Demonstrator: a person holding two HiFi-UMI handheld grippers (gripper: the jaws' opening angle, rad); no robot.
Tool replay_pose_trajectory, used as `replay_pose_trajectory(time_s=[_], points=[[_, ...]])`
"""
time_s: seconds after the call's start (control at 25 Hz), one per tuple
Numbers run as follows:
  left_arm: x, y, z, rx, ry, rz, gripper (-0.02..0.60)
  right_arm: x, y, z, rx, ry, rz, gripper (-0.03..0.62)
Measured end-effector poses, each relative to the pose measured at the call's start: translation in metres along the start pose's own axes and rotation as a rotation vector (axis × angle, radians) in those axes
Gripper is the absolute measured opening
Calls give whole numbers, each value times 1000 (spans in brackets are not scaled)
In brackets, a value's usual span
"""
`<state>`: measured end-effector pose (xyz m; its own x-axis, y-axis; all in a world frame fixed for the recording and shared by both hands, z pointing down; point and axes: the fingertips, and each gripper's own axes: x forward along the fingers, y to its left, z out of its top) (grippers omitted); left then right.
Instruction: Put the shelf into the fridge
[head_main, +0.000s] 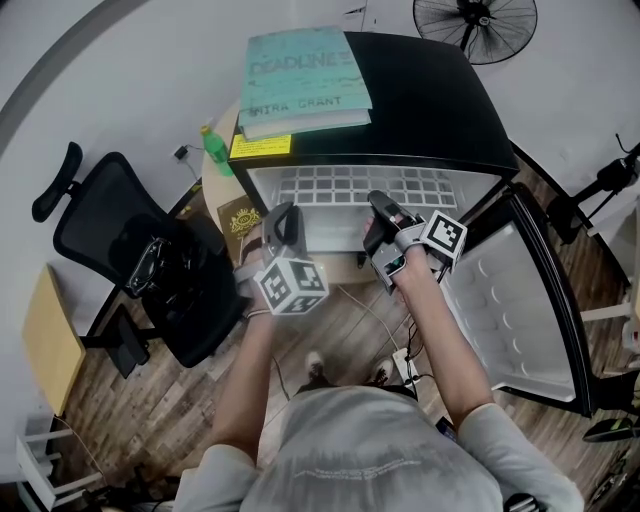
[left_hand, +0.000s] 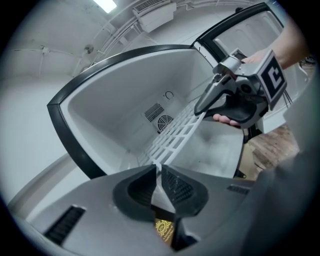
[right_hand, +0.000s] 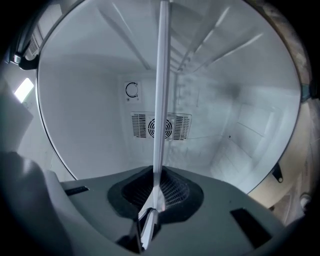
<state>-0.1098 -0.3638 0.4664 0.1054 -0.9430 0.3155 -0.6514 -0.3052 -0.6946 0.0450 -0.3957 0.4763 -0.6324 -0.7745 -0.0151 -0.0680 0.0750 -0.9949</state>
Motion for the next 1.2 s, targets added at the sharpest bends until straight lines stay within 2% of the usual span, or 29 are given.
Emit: replay_pose_trajectory(time_s=[0.24,0.4,0.76,0.88,1.08,1.2], points=[[7,2,3,-6,8,26,32,7,1,4,-2,1,1,47],[14,-9,4,-29,14,-32,31,13,-1,10,-12,-3,-15,47],[10,-24,17,-21,-35,-55,31,16,-1,12,-19,-1,-8,48],[5,-21,18,-31,-37,-52,31,15,4,11,-90,-11,-12,58],[-8,-13,21,-91,-49,-62,31,6,7,8,-201,-27,-44,61],[-21,-10,23,-144,-63,-78,31,-8,6,2,-216,-30,-57,66]])
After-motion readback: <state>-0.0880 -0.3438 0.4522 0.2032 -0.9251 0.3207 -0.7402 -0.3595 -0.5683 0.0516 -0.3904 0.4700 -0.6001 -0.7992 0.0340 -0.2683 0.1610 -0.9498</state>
